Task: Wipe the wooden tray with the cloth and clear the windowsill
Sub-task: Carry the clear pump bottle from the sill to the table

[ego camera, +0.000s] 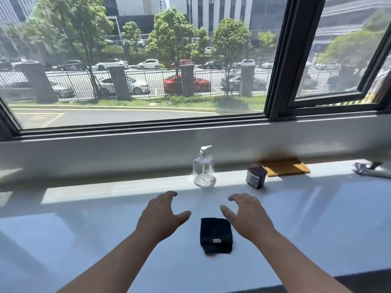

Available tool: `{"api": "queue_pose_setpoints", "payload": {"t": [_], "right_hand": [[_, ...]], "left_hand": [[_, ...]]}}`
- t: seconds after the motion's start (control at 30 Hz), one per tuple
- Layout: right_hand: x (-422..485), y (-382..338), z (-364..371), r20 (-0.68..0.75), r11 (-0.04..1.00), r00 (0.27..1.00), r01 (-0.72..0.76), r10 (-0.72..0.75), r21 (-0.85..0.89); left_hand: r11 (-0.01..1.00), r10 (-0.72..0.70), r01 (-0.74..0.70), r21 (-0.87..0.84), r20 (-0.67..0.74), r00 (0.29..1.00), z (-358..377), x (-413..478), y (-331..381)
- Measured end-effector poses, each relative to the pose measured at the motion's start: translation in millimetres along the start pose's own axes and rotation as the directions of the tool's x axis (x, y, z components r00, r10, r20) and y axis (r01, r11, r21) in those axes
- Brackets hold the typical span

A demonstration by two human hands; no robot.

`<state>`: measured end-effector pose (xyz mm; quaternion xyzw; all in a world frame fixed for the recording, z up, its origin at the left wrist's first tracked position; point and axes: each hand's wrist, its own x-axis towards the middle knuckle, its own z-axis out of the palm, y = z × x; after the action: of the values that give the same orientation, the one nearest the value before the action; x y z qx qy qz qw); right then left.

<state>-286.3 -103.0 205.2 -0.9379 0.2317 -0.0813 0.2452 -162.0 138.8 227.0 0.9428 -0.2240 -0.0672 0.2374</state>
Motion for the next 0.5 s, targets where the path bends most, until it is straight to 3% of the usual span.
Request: {"api": "queue_pose_setpoints", "payload": {"t": [0.17,0.37,0.5], "right_hand": [[28,3,-20,-0.064,0.993,0.991,-0.120,0.119,-0.019],[79,-15,-78,-0.304,0.988,0.943,-0.151,0.138,-0.019],[97,-20,-67,-0.257,0.989,0.955,-0.141,0.148,0.046]], "left_hand": [[0.998,0.050,-0.050,-0.045,-0.005,0.999,-14,65,-3],[0.981,0.169,-0.176,-0.087,-0.081,0.982,-47,145,28],[0.967,0.221,-0.224,-0.124,-0.043,0.974,-38,172,42]]}}
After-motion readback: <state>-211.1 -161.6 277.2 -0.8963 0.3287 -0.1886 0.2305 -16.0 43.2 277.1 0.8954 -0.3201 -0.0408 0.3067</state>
